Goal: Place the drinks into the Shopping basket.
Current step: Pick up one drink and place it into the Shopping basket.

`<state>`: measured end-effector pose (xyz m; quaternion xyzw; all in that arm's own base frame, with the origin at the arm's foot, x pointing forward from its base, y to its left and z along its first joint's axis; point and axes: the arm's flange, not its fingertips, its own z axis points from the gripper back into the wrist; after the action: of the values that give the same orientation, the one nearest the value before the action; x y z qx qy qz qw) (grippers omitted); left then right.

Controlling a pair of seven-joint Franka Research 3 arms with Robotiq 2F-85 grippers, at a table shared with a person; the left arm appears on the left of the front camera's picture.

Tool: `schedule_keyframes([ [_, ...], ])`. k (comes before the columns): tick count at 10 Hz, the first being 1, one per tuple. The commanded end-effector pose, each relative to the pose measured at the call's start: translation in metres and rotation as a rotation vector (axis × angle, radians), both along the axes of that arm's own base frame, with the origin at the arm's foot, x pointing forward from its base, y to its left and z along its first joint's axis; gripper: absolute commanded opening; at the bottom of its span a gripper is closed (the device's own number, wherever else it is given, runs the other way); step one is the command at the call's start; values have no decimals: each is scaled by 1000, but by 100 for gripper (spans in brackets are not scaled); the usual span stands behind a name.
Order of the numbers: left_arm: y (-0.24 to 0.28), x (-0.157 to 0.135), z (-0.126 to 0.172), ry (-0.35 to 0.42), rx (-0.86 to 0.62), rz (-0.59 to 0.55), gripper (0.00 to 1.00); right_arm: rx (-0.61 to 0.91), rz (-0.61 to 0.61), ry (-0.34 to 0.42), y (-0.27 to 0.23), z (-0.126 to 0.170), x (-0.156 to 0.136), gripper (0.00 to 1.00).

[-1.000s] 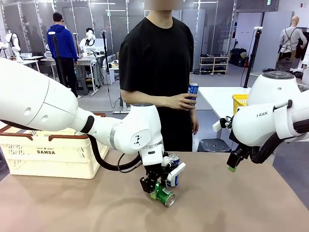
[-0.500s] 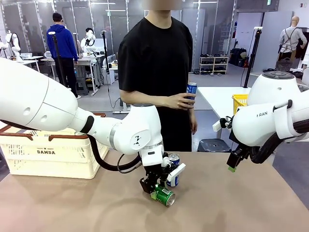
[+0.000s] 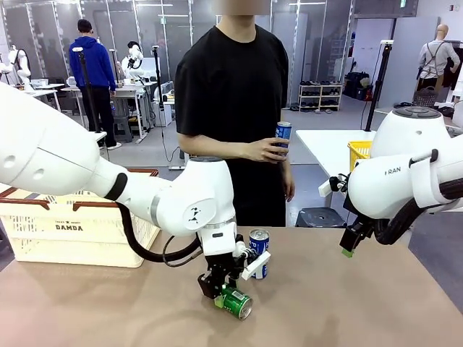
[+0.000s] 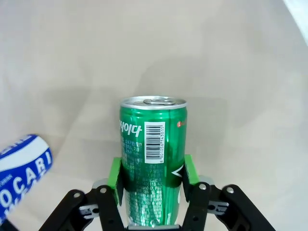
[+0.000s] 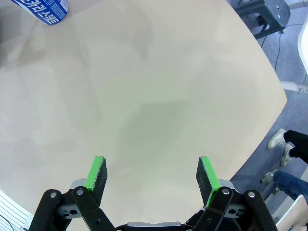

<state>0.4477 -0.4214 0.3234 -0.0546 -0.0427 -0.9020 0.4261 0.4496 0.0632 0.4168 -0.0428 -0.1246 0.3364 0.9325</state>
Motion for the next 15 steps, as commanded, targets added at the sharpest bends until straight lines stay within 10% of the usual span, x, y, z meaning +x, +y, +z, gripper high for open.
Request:
schedule_keyframes([
  [1,23,-11,30,16,-48,65,9,0,-1,0,0,0,0,93],
  [7,96,-5,147,-90,-208,238,9,0,-1,0,0,0,0,93],
  [15,110,7,171,-121,-202,287,9,0,-1,0,0,0,0,93],
])
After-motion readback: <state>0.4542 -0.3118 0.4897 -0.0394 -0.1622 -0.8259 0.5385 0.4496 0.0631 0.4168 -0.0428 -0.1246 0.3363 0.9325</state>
